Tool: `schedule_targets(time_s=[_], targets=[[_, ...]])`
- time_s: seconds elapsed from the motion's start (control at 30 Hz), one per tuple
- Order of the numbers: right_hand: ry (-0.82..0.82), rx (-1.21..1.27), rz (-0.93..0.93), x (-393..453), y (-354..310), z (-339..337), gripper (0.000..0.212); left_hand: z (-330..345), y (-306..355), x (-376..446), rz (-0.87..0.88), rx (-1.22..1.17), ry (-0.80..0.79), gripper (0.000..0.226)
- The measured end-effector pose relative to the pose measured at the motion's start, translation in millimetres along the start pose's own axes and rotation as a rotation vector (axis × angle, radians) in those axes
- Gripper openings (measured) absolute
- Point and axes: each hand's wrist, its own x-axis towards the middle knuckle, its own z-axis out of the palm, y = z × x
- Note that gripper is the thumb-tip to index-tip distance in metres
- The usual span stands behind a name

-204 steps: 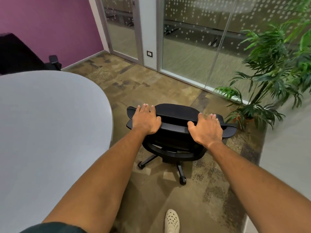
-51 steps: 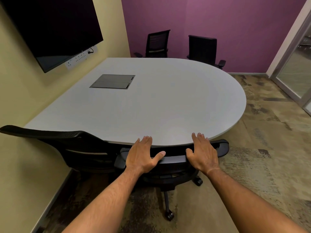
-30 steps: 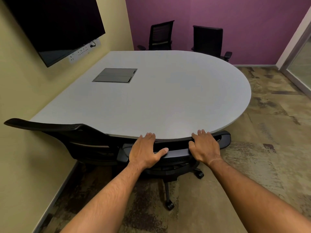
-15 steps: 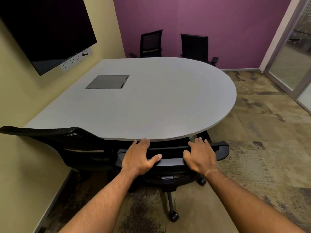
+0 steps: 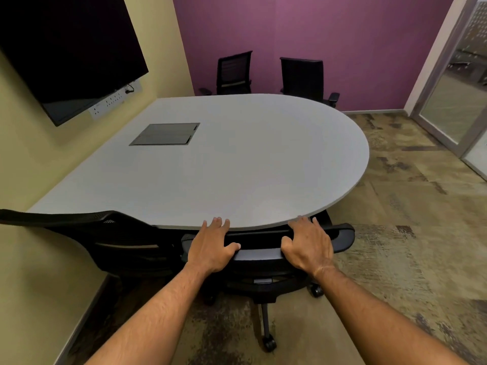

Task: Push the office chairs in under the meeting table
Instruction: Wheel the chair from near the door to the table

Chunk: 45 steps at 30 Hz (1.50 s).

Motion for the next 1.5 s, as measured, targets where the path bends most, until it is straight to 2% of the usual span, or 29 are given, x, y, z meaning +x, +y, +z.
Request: schedule_targets(time_s=[0.17,0.37,0.73,0.9,1.07,1.3,1.4,1.5], targets=[[0.010,-0.003,0.026,18,3,-3,0.058,1,4,18,-0.016,-0.047,-0.017,0.068],[-0.005,-0.019,0.048,45,14,-2,0.072,5,6,40,-0.016,-0.110,0.008,0.069],[-0.008,-0.006,0.040,77,7,1,0.071,0,-6,74,-0.012,-0.107,0.047,0.071],[0.003,0.018,0.046,78,4,2,0.056,0,-13,79,-0.001,-0.100,0.040,0.072],[0.000,0.006,0.029,75,2,3,0.054,0,-13,75,-0.011,-0.100,0.048,0.071],[-0.049,-0.165,-0.073,75,18,14,0.075,6,-8,70,0.024,-0.065,0.051,0.072],[-0.052,-0.199,-0.069,79,22,16,0.086,8,-8,69,0.082,0.004,0.055,0.077],[-0.057,-0.224,-0.065,82,23,18,0.090,11,-8,71,0.068,0.069,0.049,0.084]])
